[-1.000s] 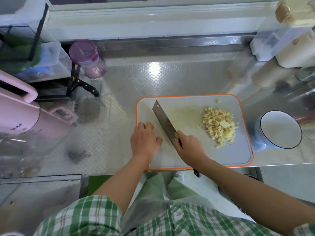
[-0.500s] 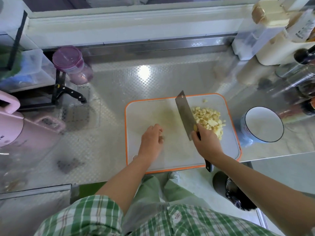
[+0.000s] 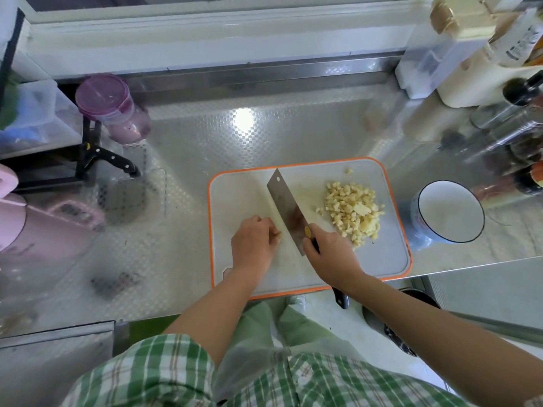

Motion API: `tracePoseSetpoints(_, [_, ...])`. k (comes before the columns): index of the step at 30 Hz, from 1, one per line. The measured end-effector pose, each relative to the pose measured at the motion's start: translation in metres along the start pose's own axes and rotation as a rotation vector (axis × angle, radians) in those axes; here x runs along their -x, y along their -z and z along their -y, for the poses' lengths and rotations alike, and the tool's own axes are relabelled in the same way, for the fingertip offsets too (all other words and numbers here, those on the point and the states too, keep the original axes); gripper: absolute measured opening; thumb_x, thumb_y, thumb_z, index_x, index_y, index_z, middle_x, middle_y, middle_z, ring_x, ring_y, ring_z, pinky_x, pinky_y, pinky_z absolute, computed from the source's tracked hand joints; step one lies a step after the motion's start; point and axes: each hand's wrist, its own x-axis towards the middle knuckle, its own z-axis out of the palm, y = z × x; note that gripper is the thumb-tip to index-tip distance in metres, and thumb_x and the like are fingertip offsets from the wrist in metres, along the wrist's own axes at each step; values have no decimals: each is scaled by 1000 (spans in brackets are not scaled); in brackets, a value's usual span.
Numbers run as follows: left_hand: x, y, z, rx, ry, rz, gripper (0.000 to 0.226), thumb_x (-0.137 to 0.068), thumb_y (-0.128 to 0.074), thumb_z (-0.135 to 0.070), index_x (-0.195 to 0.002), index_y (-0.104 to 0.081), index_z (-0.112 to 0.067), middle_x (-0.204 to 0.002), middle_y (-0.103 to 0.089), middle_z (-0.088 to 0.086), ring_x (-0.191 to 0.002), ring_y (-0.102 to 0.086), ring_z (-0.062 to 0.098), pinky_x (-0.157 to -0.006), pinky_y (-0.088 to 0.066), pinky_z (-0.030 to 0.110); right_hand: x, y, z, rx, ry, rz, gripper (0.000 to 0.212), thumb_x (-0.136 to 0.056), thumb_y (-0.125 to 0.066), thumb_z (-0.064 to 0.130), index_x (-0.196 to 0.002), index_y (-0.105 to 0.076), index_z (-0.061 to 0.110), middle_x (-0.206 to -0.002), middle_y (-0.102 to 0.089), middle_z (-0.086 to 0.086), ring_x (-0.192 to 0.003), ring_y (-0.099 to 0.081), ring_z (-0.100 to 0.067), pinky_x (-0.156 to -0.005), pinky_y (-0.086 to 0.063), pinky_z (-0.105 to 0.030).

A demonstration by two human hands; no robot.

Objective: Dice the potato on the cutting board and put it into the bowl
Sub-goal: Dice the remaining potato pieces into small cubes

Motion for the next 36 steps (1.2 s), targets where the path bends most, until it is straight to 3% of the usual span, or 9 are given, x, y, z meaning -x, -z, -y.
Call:
tracePoseSetpoints(6, [-6, -3, -11, -42, 101, -32, 22, -92, -59, -39, -91, -69, -19, -92, -65, 0, -93, -56, 21, -67, -40, 31, 0, 0, 3, 46, -1, 25, 22, -97, -44, 20, -78, -35, 15, -52, -37, -1, -48, -37, -21, -48, -29, -35])
tracePoseSetpoints(12, [-1, 0, -2, 29, 106, -31, 11, -90, -59, -29, -92, -66, -21, -91, -65, -3, -91, -57, 20, -69, -48, 33, -2, -4, 8, 51, 16, 43, 19, -97, -43, 20, -80, -38, 14, -53, -40, -2, -51, -43, -27, -50, -33, -37])
tracePoseSetpoints(16, [-4, 0, -4, 25, 97, -34, 10, -89, -58, -26, -91, -66, -21, -89, -63, -2, -90, -55, 20, -65, -43, 30, -1, -8, 10, 74, 18, 50, 18, -97, -41, 21, -82, -41, 12, -55, -42, -3, -55, -49, -31, -51, -37, -38])
tracePoseSetpoints(24, [-8, -2, -6, 6, 91, -18, 13, -89, -61, -30, -90, -69, -19, -89, -62, 0, -90, -55, 21, -67, -49, 34, -2, -10, 10, 120, 14, 58, 18, -98, -40, 21, -82, -35, 14, -56, -40, -3, -55, -43, -29, -53, -34, -36])
tracePoseSetpoints(33, [-11, 4, -9, -7, 97, -7, 13, -86, -62, -28, -86, -73, -21, -85, -59, 0, -87, -53, 21, -59, -32, 28, -9, -23, 12, 202, 57, 79, 10, -99, -37, 22, -91, -33, 17, -59, -36, 0, -60, -45, -31, -56, -33, -34])
tracePoseSetpoints(36, [-12, 3, -6, -22, 74, 9, 12, -85, -63, -29, -86, -71, -20, -86, -59, 1, -89, -54, 23, -61, -39, 30, -8, -20, 8, 156, 69, 45, 12, -99, -38, 23, -89, -34, 17, -56, -36, 0, -58, -44, -32, -55, -34, -35])
